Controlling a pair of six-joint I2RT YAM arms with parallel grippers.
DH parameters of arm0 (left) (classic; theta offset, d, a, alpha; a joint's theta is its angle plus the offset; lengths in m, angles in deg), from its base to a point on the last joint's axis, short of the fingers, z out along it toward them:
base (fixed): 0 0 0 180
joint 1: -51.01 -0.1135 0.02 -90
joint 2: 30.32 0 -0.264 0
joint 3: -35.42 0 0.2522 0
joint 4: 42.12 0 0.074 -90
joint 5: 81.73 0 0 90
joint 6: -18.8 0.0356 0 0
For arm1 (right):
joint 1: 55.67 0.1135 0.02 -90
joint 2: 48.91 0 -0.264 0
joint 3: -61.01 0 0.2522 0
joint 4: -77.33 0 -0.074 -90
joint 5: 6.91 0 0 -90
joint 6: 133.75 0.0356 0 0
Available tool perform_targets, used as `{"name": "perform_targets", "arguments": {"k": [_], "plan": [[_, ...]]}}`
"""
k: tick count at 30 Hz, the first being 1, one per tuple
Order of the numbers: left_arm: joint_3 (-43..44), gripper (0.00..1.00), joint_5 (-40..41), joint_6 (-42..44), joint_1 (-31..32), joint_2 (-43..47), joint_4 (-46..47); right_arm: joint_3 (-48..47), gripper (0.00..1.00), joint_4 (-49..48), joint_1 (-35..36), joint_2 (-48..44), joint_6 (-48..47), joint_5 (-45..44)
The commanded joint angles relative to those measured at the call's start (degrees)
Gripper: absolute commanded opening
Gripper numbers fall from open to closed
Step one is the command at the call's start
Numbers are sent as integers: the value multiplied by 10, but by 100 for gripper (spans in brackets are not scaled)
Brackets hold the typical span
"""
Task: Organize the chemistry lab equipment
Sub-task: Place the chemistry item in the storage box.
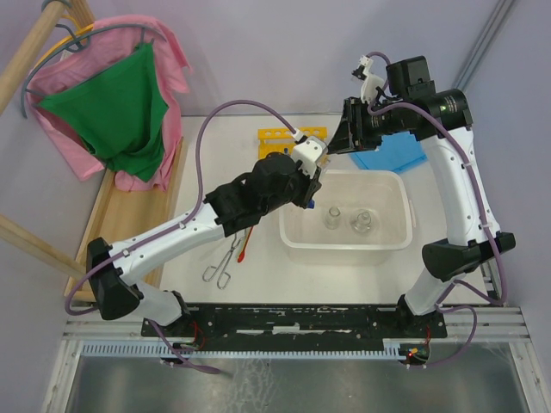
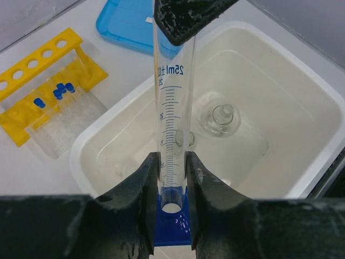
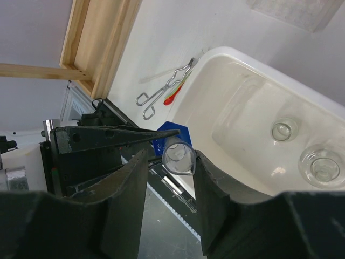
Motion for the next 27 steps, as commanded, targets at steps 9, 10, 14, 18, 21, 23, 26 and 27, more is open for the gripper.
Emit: {"name": "perform_targets", "arguments": {"k": [9, 10, 14, 18, 21, 23, 26, 27], "plan": [[0, 3, 0, 12, 8, -1, 33, -14, 37, -23, 3, 5, -7, 6], [-1, 3, 1, 12, 8, 0, 33, -13, 36, -23, 3, 5, -7, 6], [-7, 3, 7, 11, 8, 3, 34, -12, 29, -26, 3, 5, -7, 6], [-15, 3, 10, 9, 8, 4, 36, -13, 19, -27, 4, 7, -8, 7], [-22, 3, 9, 7, 9, 9, 39, -13, 28, -28, 4, 6, -9, 7], [-25, 3, 10, 6, 9, 12, 40, -15, 39, -29, 3, 6, -9, 6], [-26, 3, 13, 8, 9, 13, 40, -18, 46, -30, 4, 9, -8, 8], [-25, 3, 13, 8, 9, 12, 40, -19, 48, -31, 3, 9, -7, 8]]}}
